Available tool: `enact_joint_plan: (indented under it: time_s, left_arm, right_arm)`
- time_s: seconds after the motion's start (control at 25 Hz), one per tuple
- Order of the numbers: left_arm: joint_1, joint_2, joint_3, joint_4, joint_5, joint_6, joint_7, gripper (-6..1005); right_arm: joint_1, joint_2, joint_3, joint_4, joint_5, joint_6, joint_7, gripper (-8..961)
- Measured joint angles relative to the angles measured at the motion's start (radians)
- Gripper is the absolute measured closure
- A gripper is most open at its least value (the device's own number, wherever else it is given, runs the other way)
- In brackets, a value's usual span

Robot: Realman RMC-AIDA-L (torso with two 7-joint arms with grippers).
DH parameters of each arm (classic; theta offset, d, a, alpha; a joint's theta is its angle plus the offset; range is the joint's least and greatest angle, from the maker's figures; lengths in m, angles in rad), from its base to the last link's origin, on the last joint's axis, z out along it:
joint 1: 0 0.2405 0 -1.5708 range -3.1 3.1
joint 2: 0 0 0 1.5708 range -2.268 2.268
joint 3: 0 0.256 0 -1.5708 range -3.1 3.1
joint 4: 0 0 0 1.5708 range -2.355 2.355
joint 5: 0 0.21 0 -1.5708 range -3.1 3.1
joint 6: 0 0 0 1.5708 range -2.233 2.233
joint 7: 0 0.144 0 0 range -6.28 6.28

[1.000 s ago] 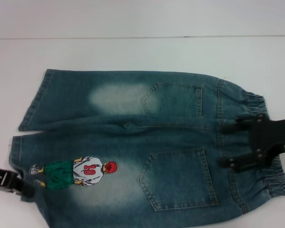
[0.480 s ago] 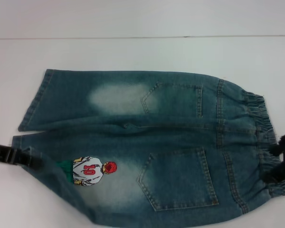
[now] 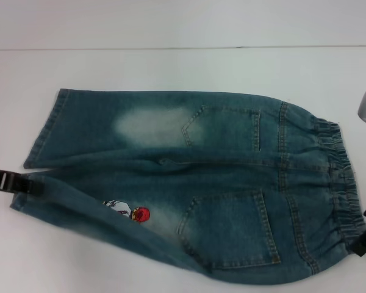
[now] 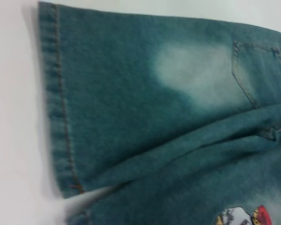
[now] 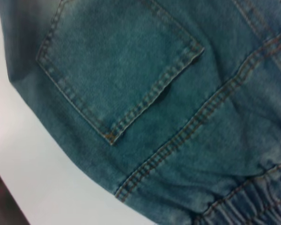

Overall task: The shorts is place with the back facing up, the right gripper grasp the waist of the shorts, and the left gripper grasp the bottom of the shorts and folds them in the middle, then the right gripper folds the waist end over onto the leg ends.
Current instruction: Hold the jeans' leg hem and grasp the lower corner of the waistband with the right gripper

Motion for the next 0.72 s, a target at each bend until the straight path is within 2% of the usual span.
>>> enact_joint_plan:
  time_s: [0.28,0.72]
  left_arm:
    - [-0.003,0.017,-0.001,-0.008,0.005,-0.015,0.000,921]
    - [-0.011,0.014,0.010,-0.010,0.010,-0.007,0.000,921]
  right_arm:
    - [-0.018,0.001,-0.042,0.007,-0.004,-0.007,0.082,59]
    - [-0.039,0.003,-0.088,0.021,-0.037,0.008,0.145,60]
